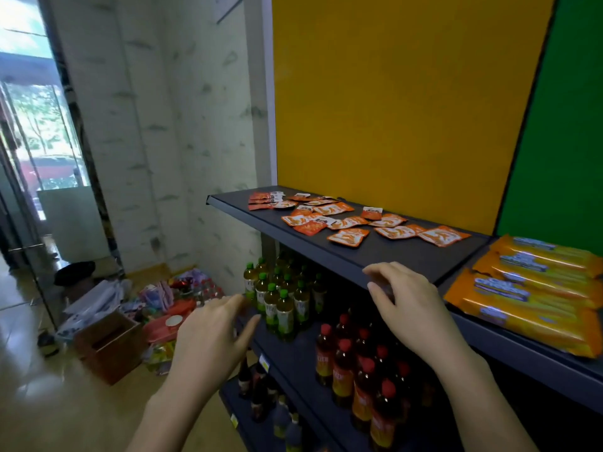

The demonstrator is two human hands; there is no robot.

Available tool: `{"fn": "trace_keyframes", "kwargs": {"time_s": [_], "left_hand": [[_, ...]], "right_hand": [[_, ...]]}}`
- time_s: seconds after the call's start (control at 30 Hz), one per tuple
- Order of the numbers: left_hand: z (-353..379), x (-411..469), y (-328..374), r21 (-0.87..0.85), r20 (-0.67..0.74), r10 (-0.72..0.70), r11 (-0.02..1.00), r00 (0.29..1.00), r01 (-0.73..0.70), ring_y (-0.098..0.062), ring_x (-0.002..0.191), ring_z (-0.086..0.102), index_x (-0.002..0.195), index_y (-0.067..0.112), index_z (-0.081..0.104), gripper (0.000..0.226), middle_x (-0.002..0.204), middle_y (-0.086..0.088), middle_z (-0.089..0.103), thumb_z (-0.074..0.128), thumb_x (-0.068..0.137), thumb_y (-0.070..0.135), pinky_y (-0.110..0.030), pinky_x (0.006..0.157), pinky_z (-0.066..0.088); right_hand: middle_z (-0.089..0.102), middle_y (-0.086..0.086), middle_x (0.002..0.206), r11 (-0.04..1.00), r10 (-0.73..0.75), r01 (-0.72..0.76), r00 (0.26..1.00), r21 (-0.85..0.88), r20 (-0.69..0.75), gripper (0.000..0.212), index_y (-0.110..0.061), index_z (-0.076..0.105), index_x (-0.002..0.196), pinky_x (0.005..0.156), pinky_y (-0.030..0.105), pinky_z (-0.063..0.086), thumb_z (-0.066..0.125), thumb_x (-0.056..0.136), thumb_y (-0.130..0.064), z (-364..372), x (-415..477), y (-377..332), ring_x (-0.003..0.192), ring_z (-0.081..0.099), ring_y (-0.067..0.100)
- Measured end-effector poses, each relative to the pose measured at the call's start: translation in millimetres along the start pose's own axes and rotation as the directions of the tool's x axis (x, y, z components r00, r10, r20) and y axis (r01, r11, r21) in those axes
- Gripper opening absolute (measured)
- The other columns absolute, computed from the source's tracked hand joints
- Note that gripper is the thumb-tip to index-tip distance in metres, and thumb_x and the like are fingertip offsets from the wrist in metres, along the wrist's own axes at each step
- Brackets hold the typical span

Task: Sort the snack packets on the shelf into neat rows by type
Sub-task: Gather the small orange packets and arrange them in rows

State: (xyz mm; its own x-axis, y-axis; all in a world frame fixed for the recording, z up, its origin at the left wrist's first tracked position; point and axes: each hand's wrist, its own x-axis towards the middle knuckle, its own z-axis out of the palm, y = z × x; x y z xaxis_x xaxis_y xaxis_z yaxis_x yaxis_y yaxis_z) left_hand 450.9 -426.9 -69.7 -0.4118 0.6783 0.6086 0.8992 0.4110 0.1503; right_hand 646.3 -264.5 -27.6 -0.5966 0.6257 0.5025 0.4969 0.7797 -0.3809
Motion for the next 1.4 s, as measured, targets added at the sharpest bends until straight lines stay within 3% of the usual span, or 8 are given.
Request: {"fn": "trace_keyframes", "kwargs": {"time_s": [0.17,0.4,0.57,0.7,0.9,1.13,1.3,1.4], "left_hand": [[31,81,-18,-0.034,-0.008,0.069,0.997,0.998,-0.069,-0.016,0.067,0.066,0.084,0.022,0.066,0.043,0.073,0.006,0.067,0.036,0.079,0.053,-0.033,0.053,0.055],[78,162,-25,-0.138,-0.021,0.123,0.983,0.992,-0.124,-0.014,0.064,0.063,0.079,0.023,0.064,0.036,0.069,0.008,0.064,0.04,0.078,0.05,-0.031,0.05,0.052],[109,212,-13,-0.259,0.01,0.203,0.946,0.979,-0.193,-0.012,0.087,0.06,0.091,0.022,0.063,0.026,0.089,0.008,0.065,0.049,0.086,0.043,-0.023,0.067,0.043],[129,258,2,-0.363,0.014,0.288,0.894,0.957,-0.264,-0.012,0.1,0.056,0.1,0.022,0.061,0.022,0.102,0.007,0.064,0.051,0.09,0.039,-0.028,0.078,0.045],[174,324,39,-0.269,0.251,0.4,0.903,0.881,-0.334,-0.026,0.111,0.051,0.112,0.009,0.057,0.041,0.116,-0.011,0.061,0.047,0.092,0.043,-0.035,0.084,0.042],[215,365,62,-0.182,0.522,0.412,0.909,0.747,-0.374,-0.031,0.118,0.051,0.121,0.006,0.051,0.075,0.127,-0.014,0.055,0.048,0.079,0.068,-0.039,0.092,0.044],[221,378,66,-0.314,0.626,0.458,0.889,0.631,-0.334,-0.029,0.112,0.052,0.111,0.006,0.051,0.072,0.119,-0.011,0.057,0.058,0.073,0.067,-0.037,0.088,0.043],[222,381,67,-0.369,0.627,0.47,0.882,0.621,-0.294,-0.028,0.112,0.052,0.107,0.008,0.048,0.066,0.12,-0.01,0.056,0.064,0.072,0.062,-0.036,0.087,0.043]], "right_hand": [[0.058,-0.005,0.123,0.987,0.153,-0.155,0.987,-0.042,-0.042,0.033,-0.021,0.053,0.125,0.089,0.031,0.043,0.044,0.095,-0.031,24,82,9,0.115,0.052,0.016],[0.048,0.009,0.129,0.9,0.403,-0.373,0.909,-0.224,0.103,0.049,-0.007,0.048,0.122,0.086,0.036,0.043,0.042,0.094,-0.046,63,161,24,0.122,0.042,0.027],[0.048,0.011,0.13,0.857,0.483,-0.432,0.864,-0.281,0.142,0.053,-0.007,0.047,0.121,0.085,0.036,0.043,0.04,0.093,-0.051,80,186,31,0.12,0.045,0.028],[0.05,0.01,0.129,0.804,0.547,-0.497,0.833,-0.326,0.08,0.06,-0.007,0.049,0.12,0.086,0.035,0.043,0.041,0.089,-0.058,90,200,33,0.12,0.046,0.026],[0.042,0.01,0.134,0.699,0.67,-0.629,0.742,-0.341,0.005,0.072,-0.007,0.042,0.129,0.091,0.035,0.043,0.051,0.082,-0.061,103,217,34,0.123,0.044,0.028],[0.052,0.004,0.126,0.601,0.79,-0.776,0.613,-0.192,-0.002,0.065,-0.016,0.042,0.122,0.08,0.03,0.041,0.067,0.075,-0.053,97,214,36,0.116,0.05,0.023],[0.052,0.003,0.126,0.579,0.814,-0.804,0.581,-0.135,0.031,0.059,-0.018,0.044,0.122,0.082,0.027,0.043,0.068,0.077,-0.046,79,205,32,0.111,0.052,0.02],[0.059,0.004,0.122,0.572,0.81,-0.816,0.578,-0.089,-0.1,0.05,-0.016,0.051,0.114,0.083,0.029,0.044,0.068,0.077,-0.045,59,206,39,0.108,0.056,0.021]]}}
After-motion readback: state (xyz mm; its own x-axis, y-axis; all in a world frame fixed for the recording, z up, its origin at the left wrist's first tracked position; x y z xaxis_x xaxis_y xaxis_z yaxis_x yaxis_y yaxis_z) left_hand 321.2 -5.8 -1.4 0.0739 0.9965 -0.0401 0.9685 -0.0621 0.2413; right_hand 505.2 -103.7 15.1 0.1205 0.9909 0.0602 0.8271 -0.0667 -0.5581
